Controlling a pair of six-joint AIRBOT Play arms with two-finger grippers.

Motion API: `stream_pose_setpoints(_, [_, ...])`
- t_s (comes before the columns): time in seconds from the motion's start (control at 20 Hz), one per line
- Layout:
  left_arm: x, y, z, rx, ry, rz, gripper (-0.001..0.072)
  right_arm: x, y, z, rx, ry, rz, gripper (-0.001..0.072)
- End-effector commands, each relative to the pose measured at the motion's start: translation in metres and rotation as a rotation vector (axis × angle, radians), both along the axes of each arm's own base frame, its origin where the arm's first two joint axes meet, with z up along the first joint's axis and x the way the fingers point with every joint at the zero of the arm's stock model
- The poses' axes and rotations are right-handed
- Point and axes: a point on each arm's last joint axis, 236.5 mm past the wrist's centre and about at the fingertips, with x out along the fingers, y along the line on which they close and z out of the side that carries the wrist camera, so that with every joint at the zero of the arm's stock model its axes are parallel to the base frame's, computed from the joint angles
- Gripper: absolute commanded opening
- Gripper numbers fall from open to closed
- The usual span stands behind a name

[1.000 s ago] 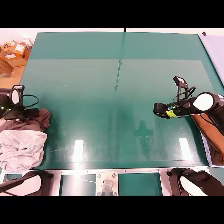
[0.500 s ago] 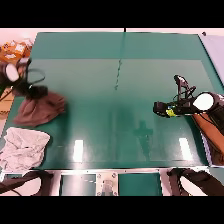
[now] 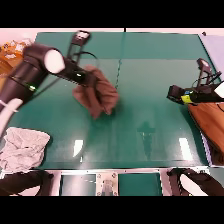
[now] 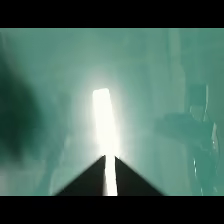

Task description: Fold the shirts.

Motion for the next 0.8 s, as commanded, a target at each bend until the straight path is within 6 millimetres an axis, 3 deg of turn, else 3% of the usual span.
stream_pose_setpoints(0.0, [-0.026, -0.061, -0.023, -0.074, 0.058, -0.118, 0.0603, 0.005, -0.022, 0.009, -0.016, -0.021, -0.035, 0.0307])
stream_pose_setpoints(0.05, [-0.028, -0.055, -0.031, -0.039, 0.080, -0.129, 0.0601, 0.005, -0.027, 0.009, -0.035, -0.027, -0.018, 0.0313])
stream_pose_setpoints(0.1, [-0.023, -0.036, -0.036, 0.012, 0.089, -0.115, 0.0602, 0.003, -0.034, 0.007, -0.041, -0.020, -0.027, 0.0314])
stream_pose_setpoints(0.3, [0.001, 0.074, -0.040, 0.125, 0.219, 0.080, 0.0602, -0.006, -0.054, -0.011, -0.036, 0.044, -0.070, 0.0353])
stream_pose_setpoints(0.45, [-0.001, 0.130, -0.068, 0.086, 0.357, 0.234, 0.0602, -0.006, -0.040, -0.047, 0.023, 0.130, -0.015, 0.0351])
stream_pose_setpoints(0.6, [-0.003, 0.151, -0.118, 0.019, 0.416, 0.337, 0.0602, -0.003, 0.002, -0.089, 0.203, 0.223, 0.076, 0.0351])
stream_pose_setpoints(0.75, [0.012, 0.140, -0.157, -0.086, 0.377, 0.402, 0.0601, 0.003, 0.049, -0.124, 0.329, 0.265, 0.176, 0.0351])
